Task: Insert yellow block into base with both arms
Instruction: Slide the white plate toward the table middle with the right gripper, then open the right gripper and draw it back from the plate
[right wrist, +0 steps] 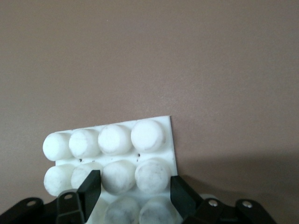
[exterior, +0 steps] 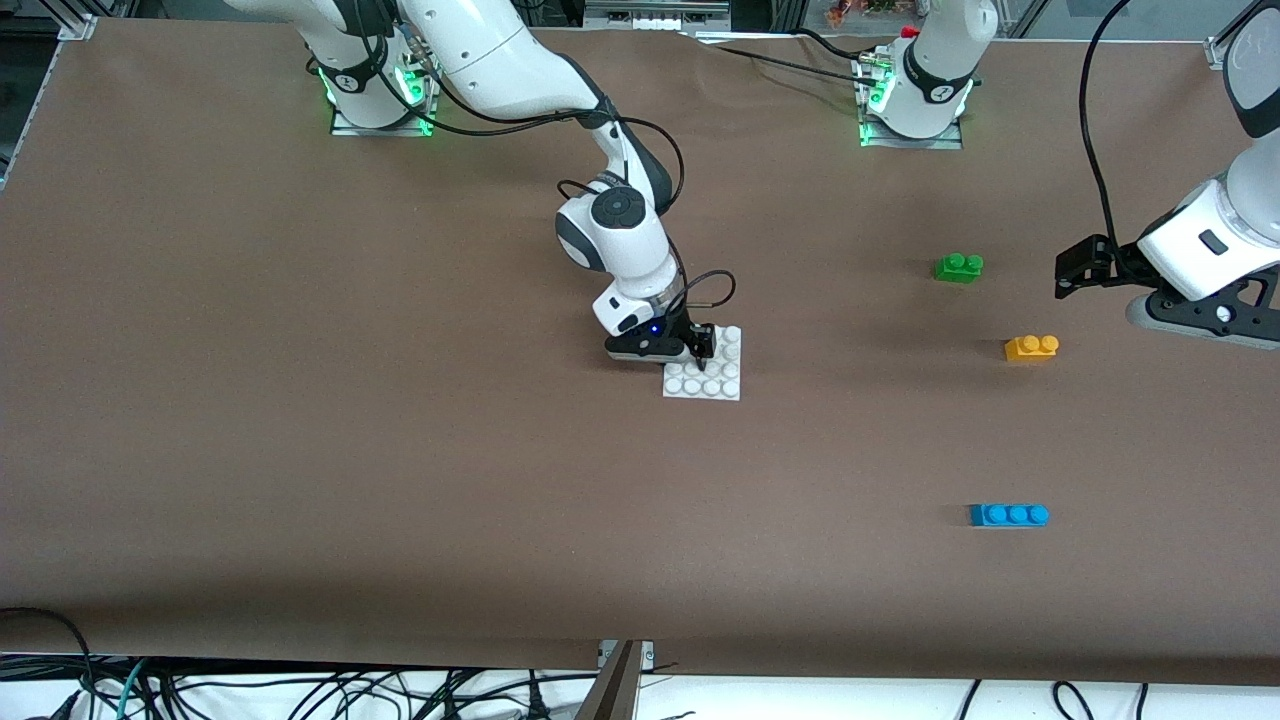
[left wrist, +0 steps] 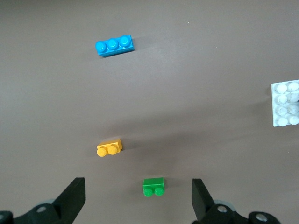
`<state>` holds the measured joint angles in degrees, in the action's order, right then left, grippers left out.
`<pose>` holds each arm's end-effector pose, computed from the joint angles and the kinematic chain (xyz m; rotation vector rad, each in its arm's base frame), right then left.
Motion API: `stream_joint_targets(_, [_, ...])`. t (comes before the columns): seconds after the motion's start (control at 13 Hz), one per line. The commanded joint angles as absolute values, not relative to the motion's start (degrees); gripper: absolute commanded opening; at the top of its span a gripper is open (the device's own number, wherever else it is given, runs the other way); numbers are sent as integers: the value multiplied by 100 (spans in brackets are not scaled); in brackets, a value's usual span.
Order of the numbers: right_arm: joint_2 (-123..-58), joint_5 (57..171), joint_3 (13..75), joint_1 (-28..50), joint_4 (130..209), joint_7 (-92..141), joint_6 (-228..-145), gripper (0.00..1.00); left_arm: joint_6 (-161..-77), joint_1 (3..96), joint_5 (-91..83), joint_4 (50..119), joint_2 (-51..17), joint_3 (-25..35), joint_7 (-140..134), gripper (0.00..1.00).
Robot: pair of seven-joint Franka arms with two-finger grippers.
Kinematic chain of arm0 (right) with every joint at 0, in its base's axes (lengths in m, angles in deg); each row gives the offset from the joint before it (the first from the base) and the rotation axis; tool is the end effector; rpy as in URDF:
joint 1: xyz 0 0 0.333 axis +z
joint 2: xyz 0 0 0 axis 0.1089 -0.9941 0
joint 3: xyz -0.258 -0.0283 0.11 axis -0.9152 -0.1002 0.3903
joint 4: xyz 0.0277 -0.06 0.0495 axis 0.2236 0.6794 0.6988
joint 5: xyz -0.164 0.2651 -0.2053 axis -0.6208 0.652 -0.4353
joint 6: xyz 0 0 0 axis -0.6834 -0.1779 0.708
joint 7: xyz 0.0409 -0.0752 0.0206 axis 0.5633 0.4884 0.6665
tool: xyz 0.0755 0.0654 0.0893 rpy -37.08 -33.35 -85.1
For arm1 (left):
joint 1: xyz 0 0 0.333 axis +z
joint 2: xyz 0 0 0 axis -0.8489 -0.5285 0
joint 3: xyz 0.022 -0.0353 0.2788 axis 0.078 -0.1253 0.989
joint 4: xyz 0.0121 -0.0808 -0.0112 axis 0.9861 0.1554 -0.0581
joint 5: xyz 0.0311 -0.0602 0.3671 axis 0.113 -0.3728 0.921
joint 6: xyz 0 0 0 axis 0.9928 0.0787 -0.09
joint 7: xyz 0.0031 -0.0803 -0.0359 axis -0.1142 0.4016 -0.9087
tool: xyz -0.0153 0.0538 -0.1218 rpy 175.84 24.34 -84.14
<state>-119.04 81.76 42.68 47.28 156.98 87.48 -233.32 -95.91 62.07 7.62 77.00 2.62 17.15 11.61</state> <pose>0.4790 0.5260 0.1397 -2.7908 0.2870 -0.4101 0.5619 -0.0117 0.4987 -3.0915 0.2871 0.1007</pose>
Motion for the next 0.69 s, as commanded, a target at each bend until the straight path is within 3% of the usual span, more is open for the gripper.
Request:
stream_joint_targets(0.0, [-11977,8285,4015,4710,15458,8770,-23202,72,-9549,6205,600,7696,313,1720,1142,100])
stream_joint_targets(0.23, [-11678,8285,4024,4421,15135,8743,-22396,83,-9549,6205,600,7696,313,1720,1142,100])
stream_joint_targets(0.31, [-11564,8285,4033,4333,15011,8726,-22018,97,-9549,6205,600,7696,313,1720,1142,100])
stream_joint_targets(0.62, [-11046,8285,4164,3727,14861,8156,-20901,100,-9549,6214,600,7696,313,1729,1142,100])
